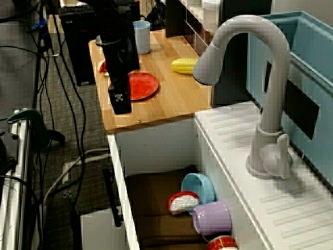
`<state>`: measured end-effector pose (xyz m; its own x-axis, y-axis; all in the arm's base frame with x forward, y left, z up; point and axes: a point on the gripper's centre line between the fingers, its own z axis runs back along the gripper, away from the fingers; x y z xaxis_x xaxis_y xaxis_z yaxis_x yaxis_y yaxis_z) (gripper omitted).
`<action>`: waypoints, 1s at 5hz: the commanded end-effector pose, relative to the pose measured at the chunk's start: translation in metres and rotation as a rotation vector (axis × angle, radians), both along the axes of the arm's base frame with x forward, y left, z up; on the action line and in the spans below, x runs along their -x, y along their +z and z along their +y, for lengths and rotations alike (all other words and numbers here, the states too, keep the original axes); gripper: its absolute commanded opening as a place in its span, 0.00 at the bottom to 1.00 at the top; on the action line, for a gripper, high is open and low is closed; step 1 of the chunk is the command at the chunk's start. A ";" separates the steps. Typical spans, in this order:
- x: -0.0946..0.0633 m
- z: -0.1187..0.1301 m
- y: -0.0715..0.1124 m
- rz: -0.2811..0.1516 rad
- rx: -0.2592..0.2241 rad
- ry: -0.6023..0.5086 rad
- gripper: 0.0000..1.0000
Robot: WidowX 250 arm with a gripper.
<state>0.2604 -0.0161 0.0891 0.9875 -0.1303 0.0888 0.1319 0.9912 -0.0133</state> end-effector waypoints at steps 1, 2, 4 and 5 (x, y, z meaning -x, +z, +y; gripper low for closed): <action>0.006 0.064 0.024 -0.118 -0.012 0.068 1.00; 0.003 0.092 0.025 -0.141 -0.019 0.079 1.00; 0.002 0.133 0.029 -0.164 -0.048 0.278 1.00; 0.001 0.151 0.026 -0.158 -0.052 0.347 1.00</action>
